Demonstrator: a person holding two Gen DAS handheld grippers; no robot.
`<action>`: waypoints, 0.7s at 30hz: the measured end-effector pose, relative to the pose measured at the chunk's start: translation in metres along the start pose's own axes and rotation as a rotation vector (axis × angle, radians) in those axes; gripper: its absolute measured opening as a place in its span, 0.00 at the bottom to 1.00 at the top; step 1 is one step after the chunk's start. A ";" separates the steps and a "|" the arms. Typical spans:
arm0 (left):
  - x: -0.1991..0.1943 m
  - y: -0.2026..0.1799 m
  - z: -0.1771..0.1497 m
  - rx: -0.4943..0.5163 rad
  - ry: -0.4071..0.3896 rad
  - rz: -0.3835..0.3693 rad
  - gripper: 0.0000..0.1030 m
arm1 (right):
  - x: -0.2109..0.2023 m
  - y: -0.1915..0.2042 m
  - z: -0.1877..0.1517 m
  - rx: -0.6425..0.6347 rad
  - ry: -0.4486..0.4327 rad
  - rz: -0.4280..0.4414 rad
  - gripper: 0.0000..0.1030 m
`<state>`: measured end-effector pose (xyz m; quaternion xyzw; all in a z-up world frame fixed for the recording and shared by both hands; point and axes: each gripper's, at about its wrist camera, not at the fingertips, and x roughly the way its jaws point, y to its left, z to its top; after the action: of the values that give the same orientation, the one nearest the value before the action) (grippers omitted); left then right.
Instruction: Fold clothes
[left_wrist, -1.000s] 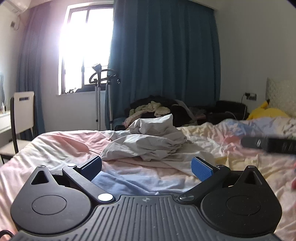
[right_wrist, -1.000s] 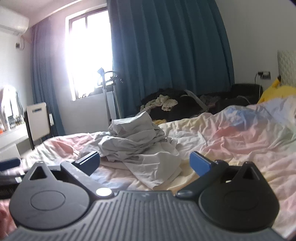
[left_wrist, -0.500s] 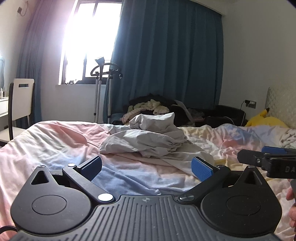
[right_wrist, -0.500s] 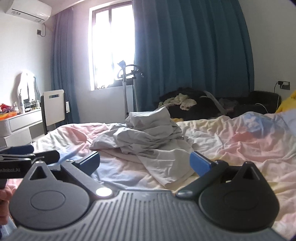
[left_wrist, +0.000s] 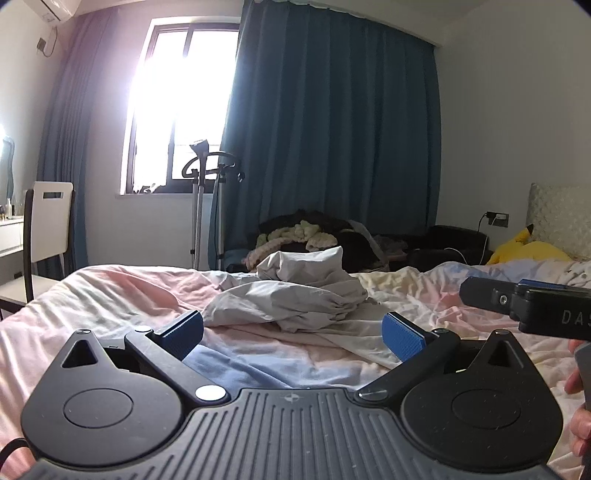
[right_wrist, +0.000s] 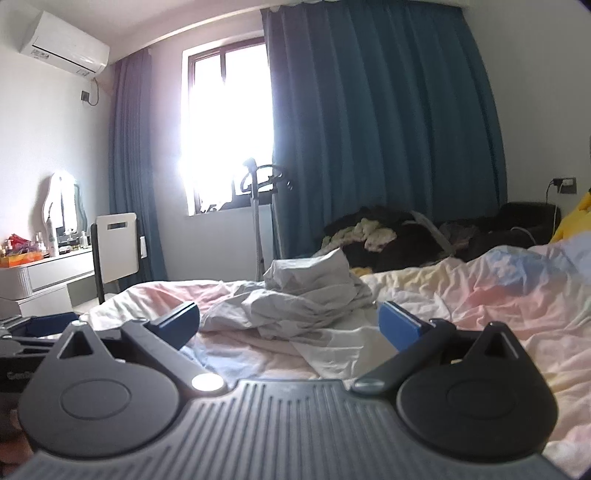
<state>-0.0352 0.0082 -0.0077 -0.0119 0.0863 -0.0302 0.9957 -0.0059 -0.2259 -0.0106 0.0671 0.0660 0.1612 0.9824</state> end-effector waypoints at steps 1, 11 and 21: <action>-0.001 0.000 0.000 -0.003 -0.003 0.001 1.00 | -0.001 -0.002 0.000 0.000 -0.007 -0.003 1.00; -0.002 -0.006 0.009 0.013 -0.019 -0.033 1.00 | -0.008 -0.008 0.004 0.044 -0.026 -0.060 1.00; 0.038 -0.011 0.036 0.022 0.005 -0.055 1.00 | -0.011 -0.026 0.009 0.136 -0.051 -0.053 1.00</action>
<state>0.0076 -0.0041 0.0217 -0.0034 0.0880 -0.0584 0.9944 -0.0066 -0.2548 -0.0041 0.1362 0.0536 0.1288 0.9808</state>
